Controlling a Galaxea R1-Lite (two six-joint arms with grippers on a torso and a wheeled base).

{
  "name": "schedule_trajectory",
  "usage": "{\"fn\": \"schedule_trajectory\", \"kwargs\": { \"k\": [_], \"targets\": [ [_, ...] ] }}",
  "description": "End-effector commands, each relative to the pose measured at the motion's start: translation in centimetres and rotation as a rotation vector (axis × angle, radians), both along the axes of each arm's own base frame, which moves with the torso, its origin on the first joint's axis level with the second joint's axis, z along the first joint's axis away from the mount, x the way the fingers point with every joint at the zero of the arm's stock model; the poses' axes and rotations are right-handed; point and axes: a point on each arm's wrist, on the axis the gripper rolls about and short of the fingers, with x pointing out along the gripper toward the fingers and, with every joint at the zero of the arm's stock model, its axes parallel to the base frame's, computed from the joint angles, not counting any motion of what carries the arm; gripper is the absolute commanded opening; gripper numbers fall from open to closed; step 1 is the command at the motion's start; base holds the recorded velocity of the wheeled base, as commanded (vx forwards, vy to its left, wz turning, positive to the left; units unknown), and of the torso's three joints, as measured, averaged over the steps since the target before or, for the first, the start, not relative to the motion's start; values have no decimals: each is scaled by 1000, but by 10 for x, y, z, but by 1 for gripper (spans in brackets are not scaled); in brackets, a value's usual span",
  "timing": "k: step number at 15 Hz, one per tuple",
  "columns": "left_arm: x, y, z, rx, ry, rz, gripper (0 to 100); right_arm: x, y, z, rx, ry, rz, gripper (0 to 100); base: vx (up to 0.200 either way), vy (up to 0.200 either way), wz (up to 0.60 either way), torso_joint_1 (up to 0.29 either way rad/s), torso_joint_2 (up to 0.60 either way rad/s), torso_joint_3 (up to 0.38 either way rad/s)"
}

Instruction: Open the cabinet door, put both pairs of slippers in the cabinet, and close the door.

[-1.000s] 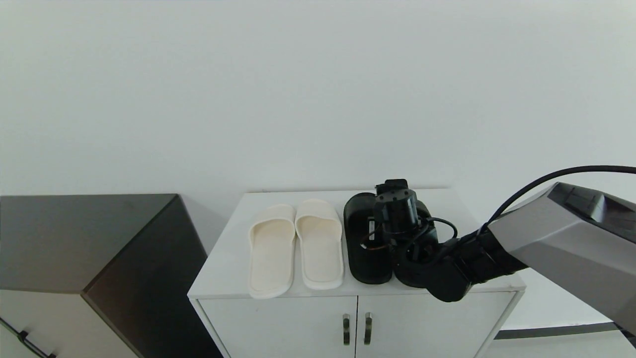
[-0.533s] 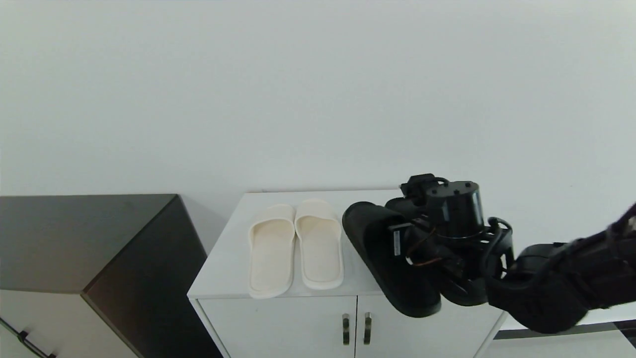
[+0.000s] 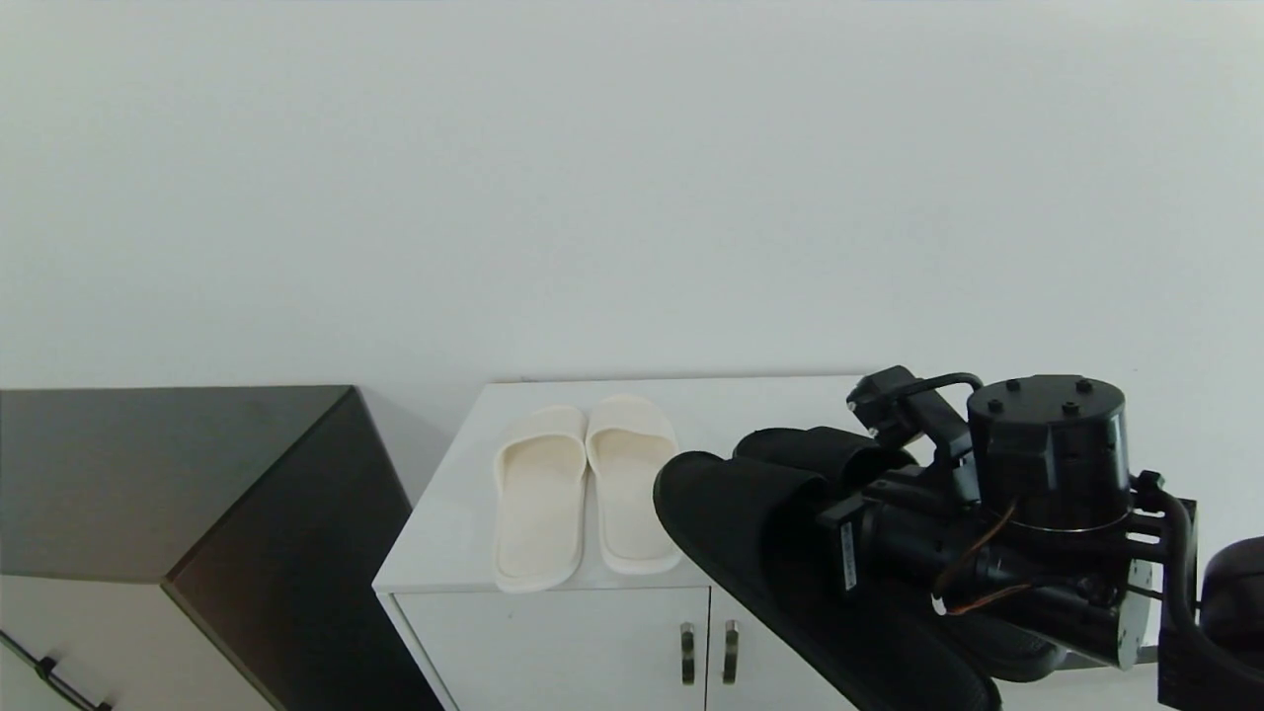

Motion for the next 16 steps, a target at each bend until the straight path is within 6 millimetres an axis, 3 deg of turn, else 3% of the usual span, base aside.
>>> {"fn": "schedule_trajectory", "kwargs": {
  "k": [1,4,16],
  "targets": [
    [0,0,0,0,1,-1,0,-3,-3,3,7,-8,2,0,0,0,0,0,0,0],
    [0,0,0,1,1,-1,0,-4,-4,2,6,-7,1,0,0,0,0,0,0,0],
    [0,0,0,4,1,-2,0,-1,-8,2,20,-16,-19,0,-200,0,0,1,2,1]
  ]
}}
